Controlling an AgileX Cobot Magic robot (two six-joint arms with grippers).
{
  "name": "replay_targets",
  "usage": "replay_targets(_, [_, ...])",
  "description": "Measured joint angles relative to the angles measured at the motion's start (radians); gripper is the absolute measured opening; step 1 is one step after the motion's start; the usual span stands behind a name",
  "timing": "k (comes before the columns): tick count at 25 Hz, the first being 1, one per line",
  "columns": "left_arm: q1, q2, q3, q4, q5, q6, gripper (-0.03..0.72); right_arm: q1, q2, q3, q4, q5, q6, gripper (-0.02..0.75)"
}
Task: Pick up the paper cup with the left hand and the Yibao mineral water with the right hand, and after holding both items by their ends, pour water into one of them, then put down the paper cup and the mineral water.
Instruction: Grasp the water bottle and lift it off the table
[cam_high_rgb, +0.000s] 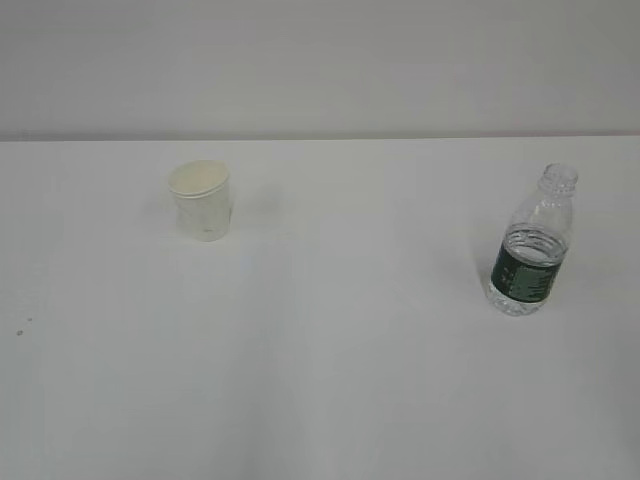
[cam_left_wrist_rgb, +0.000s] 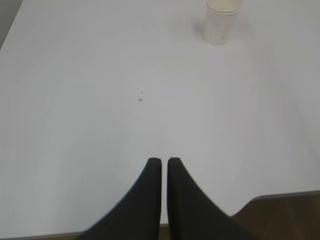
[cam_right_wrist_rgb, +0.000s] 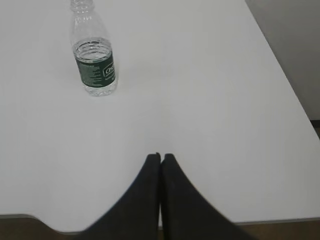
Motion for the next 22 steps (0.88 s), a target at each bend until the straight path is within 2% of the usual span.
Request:
replay_targets(14, [0.000, 0.000, 0.000, 0.000, 0.000, 0.000, -0.001, 0.000, 0.000, -0.002, 0.011, -0.004, 0.004, -0.008])
replay_targets(22, [0.000, 0.000, -0.012, 0.000, -0.040, 0.000, -0.001, 0.000, 0.000, -0.020, 0.027, -0.088, 0.004, -0.008])
